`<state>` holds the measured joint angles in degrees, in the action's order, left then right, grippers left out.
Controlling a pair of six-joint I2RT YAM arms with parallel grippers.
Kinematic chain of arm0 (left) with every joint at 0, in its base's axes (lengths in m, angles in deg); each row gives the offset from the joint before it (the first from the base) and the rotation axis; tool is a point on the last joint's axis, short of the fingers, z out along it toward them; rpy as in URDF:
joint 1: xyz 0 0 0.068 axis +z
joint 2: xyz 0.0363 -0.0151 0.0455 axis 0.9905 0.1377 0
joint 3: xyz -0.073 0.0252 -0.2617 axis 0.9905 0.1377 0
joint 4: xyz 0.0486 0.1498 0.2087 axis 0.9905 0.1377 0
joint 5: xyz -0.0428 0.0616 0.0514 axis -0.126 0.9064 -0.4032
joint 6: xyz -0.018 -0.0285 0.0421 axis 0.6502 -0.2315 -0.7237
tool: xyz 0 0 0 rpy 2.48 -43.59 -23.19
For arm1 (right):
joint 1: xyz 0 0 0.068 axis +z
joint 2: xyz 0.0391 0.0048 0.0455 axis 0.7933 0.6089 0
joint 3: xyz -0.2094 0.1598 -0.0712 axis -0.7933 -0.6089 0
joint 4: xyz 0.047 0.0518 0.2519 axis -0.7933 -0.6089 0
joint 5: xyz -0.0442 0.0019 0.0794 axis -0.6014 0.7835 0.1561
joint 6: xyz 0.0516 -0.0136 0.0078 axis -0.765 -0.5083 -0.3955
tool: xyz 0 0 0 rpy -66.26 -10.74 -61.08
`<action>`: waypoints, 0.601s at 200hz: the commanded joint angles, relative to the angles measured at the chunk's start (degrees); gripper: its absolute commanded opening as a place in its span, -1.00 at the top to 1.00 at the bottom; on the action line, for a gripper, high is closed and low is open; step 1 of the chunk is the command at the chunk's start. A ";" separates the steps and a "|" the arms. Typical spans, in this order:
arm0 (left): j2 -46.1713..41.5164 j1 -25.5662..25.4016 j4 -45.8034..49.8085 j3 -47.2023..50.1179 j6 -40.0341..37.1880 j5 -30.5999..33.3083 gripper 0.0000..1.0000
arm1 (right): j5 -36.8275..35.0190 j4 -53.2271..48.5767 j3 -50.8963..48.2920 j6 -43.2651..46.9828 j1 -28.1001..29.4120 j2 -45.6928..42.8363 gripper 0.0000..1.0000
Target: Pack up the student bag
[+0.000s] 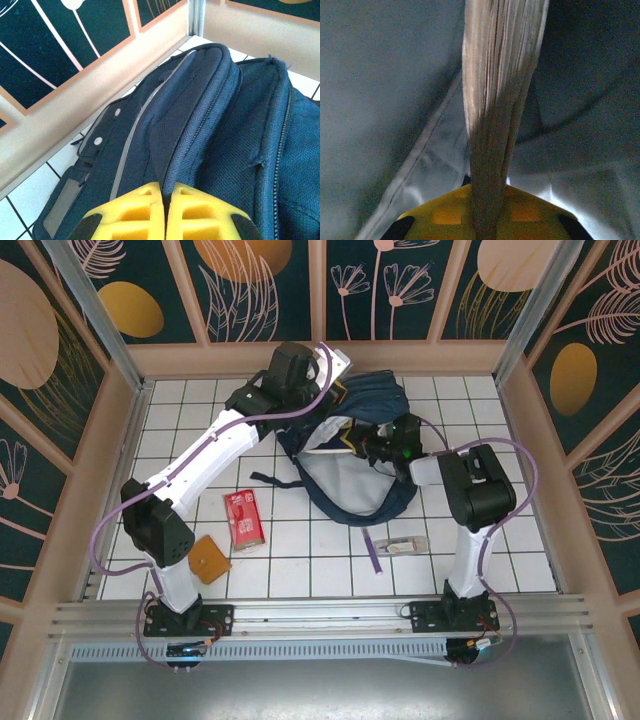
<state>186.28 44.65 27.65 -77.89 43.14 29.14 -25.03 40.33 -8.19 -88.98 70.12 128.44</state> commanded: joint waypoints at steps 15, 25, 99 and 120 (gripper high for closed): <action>-5.01 -0.25 -7.46 -0.49 -1.61 -1.22 1.00 | -6.50 -15.86 6.35 12.44 -0.65 -0.11 0.64; -5.27 -0.23 -7.29 -0.17 -2.35 -0.36 1.00 | -8.59 -21.08 7.98 16.15 -1.08 0.14 0.54; -3.93 -0.26 -6.06 0.87 -6.39 5.51 1.00 | -26.43 -36.88 12.23 36.81 -0.68 -7.30 0.41; -3.06 -0.27 -5.93 0.56 -6.25 5.61 1.00 | -27.25 -34.20 8.62 43.21 0.35 -11.13 0.40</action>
<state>185.49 44.46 27.61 -76.56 38.39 33.55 -46.54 5.90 2.63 -56.78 69.40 123.96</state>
